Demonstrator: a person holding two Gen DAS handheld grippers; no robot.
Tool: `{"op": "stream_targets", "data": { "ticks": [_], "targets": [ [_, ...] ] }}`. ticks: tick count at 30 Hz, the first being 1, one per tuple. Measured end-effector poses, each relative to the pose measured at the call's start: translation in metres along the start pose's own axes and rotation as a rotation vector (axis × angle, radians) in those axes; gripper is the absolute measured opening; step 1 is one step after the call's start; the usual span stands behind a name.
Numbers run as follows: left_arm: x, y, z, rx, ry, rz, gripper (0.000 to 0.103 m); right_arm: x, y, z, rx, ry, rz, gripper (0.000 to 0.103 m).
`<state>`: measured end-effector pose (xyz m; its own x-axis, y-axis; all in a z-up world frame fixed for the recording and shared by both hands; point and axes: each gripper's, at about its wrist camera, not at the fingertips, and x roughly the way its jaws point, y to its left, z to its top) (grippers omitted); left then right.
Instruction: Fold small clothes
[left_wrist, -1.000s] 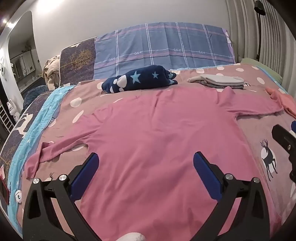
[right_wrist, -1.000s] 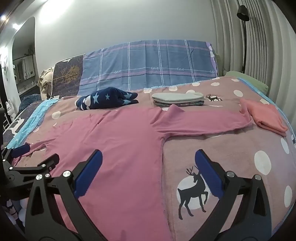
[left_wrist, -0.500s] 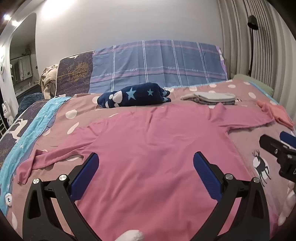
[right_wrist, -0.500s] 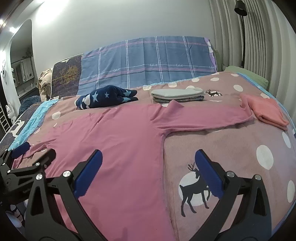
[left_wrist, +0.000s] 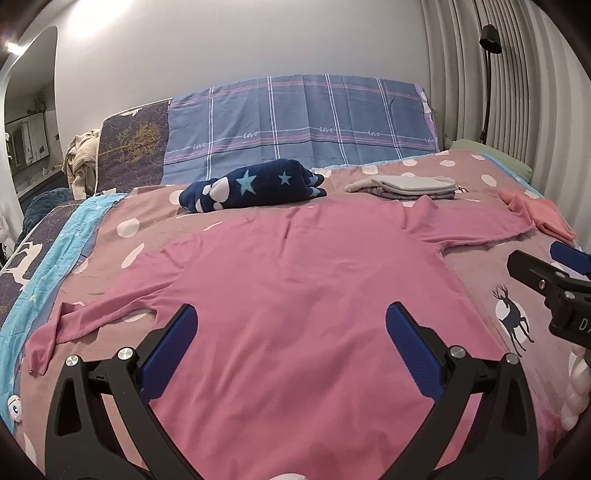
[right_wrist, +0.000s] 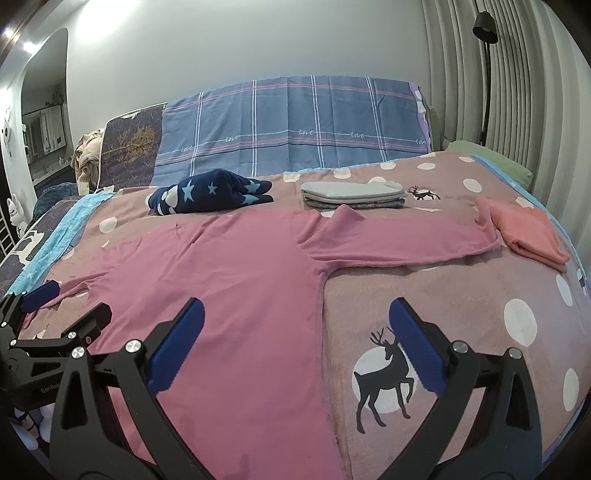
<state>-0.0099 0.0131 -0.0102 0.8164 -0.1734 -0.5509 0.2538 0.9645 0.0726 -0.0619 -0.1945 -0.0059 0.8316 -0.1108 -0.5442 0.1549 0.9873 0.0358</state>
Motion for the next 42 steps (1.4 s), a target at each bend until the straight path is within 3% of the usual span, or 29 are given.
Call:
{"op": "stream_targets", "data": {
  "ticks": [7, 13, 18, 24, 34, 42],
  "targets": [
    [-0.004, 0.006, -0.002, -0.02, -0.032, 0.028, 0.102, -0.001, 0.001, 0.001, -0.004, -0.001, -0.003, 0.101],
    [-0.013, 0.02, -0.006, -0.102, -0.148, 0.016, 0.102, -0.002, 0.003, 0.0, -0.01, -0.001, -0.01, 0.101],
    [-0.003, 0.02, -0.005, -0.073, -0.085, 0.029, 0.102, -0.002, 0.004, -0.001, -0.013, 0.002, -0.01, 0.101],
    [0.006, 0.023, -0.01, -0.07, 0.001, -0.017, 0.102, -0.001, 0.006, -0.002, -0.025, -0.001, -0.021, 0.101],
    [0.01, 0.026, -0.019, -0.071, 0.029, -0.013, 0.102, 0.005, 0.015, -0.009, -0.036, 0.04, -0.016, 0.101],
    [0.006, 0.041, -0.026, -0.099, 0.022, 0.021, 0.102, 0.018, 0.048, -0.02, -0.097, 0.108, 0.012, 0.101]
  ]
}}
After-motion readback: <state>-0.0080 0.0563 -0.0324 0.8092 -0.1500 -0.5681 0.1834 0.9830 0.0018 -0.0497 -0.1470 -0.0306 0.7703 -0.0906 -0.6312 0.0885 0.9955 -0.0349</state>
